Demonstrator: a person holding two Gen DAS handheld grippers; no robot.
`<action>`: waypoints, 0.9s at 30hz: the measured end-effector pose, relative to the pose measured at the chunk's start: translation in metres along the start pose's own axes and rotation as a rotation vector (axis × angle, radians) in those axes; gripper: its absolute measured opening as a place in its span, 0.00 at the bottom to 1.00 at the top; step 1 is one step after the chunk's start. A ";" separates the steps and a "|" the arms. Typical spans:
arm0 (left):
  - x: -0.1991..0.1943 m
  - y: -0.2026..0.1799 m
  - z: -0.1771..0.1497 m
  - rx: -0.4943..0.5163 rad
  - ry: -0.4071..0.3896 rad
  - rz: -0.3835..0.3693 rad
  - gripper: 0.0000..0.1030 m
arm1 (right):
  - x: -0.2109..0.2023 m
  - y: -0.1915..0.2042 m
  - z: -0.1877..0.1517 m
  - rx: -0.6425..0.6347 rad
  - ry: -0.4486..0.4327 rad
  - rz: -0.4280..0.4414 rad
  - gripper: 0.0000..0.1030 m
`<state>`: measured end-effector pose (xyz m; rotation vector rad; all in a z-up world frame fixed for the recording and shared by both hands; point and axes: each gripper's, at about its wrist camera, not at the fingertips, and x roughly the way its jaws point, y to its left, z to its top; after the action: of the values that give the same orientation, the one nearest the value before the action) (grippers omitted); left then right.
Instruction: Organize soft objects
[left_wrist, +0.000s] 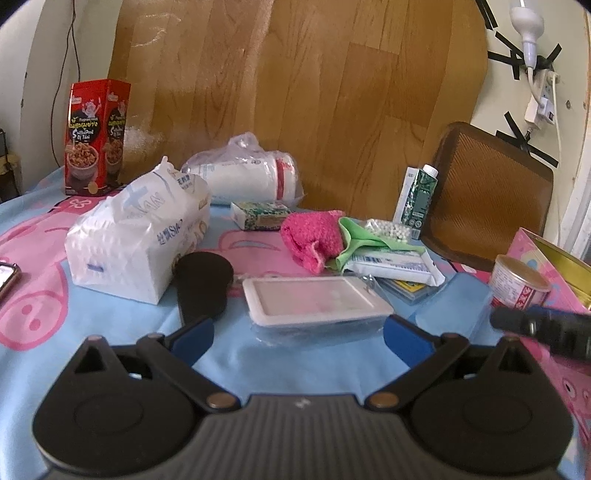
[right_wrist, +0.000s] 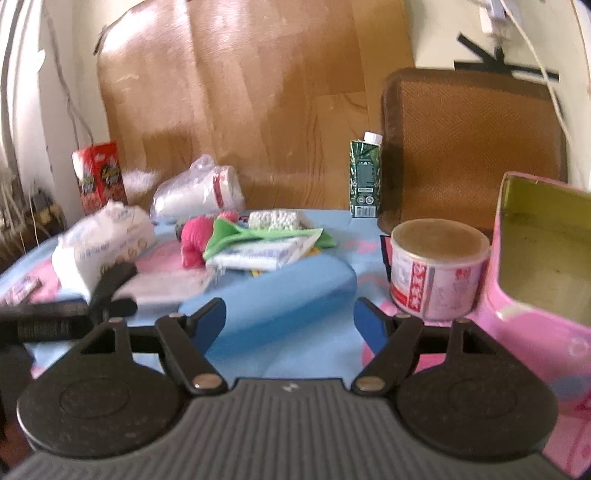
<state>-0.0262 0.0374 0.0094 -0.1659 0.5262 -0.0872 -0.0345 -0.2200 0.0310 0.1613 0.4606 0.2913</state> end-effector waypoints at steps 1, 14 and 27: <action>0.000 0.000 0.000 -0.002 0.005 -0.005 0.96 | 0.004 -0.003 0.005 0.020 0.010 0.014 0.76; -0.056 0.080 -0.011 -0.164 0.063 -0.152 0.93 | 0.107 0.063 0.044 0.025 0.379 0.240 0.76; -0.071 0.107 -0.013 -0.211 0.073 -0.220 0.91 | 0.033 0.113 -0.021 -0.164 0.449 0.426 0.60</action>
<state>-0.0901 0.1500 0.0138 -0.4281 0.5880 -0.2528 -0.0430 -0.1010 0.0235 0.0295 0.8450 0.7899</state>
